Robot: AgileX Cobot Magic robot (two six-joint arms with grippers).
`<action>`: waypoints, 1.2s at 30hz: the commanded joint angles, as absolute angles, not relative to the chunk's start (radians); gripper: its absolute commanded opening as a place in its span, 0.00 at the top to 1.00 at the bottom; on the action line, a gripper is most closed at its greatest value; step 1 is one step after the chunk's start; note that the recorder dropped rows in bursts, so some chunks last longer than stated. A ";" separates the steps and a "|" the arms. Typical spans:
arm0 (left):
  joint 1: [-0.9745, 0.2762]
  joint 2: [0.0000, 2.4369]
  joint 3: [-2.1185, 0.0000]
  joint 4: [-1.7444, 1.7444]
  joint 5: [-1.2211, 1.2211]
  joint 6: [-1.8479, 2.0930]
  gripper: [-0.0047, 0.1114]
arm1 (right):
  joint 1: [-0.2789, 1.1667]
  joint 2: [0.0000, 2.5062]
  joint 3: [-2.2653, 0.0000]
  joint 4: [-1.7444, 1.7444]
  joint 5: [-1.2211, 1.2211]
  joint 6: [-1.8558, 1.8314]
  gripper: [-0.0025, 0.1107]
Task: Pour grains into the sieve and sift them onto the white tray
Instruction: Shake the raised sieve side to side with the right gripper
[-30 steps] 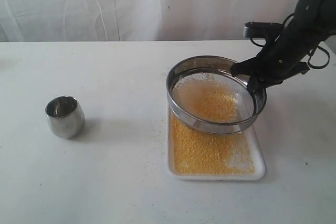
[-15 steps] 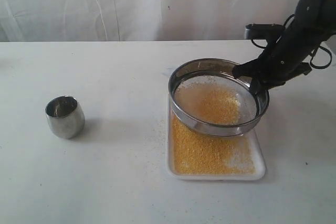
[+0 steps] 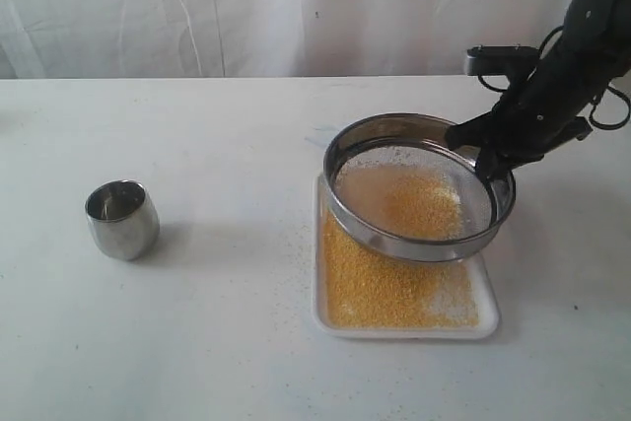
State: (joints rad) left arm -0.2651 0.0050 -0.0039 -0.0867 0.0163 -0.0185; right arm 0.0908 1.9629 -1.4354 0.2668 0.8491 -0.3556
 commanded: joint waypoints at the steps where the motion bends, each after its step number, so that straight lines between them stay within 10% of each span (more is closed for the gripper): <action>1: -0.268 0.000 0.000 -0.089 0.015 -0.024 0.96 | 0.088 1.945 -1.444 0.143 0.757 -0.092 0.98; 36: -0.268 0.000 0.000 -0.089 0.015 -0.024 0.96 | 0.064 1.946 -1.460 0.346 0.824 -0.298 0.98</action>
State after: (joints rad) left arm -0.2651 0.0050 -0.0039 -0.0867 0.0163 -0.0185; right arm 0.0774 1.9598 -1.4538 0.2688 0.8071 -0.2463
